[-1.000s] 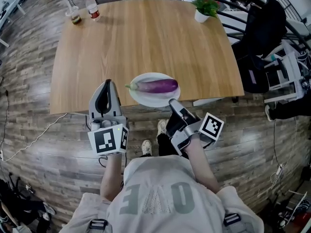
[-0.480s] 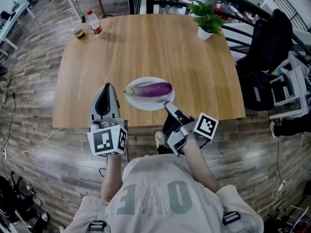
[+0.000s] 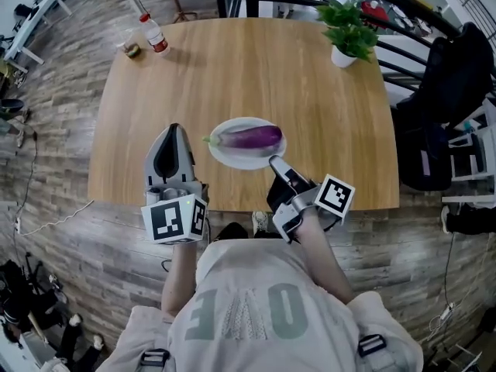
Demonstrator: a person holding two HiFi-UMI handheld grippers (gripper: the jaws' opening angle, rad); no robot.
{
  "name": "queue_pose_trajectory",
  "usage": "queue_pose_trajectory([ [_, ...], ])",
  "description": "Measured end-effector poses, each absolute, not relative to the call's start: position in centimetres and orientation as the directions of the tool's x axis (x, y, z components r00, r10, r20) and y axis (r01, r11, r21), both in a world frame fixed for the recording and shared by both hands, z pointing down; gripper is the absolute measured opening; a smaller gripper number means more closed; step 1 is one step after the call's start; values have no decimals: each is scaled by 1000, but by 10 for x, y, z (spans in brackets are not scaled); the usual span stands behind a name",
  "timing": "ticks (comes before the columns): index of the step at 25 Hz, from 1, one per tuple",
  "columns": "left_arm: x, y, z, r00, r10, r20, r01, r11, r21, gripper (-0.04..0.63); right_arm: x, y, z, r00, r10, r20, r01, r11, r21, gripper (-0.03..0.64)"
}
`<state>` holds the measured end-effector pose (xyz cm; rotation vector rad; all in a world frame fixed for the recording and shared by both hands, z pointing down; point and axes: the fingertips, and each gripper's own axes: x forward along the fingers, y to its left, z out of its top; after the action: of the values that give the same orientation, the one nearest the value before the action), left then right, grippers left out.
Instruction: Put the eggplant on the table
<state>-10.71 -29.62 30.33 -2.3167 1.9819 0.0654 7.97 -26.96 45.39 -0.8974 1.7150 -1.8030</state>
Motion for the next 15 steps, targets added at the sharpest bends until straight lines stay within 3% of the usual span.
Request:
queue_pose_trajectory([
  [15, -116, -322, 306, 180, -981, -69, -983, -177, -48, 9, 85, -301, 487, -616, -765, 188, -94, -166, -982, 26],
])
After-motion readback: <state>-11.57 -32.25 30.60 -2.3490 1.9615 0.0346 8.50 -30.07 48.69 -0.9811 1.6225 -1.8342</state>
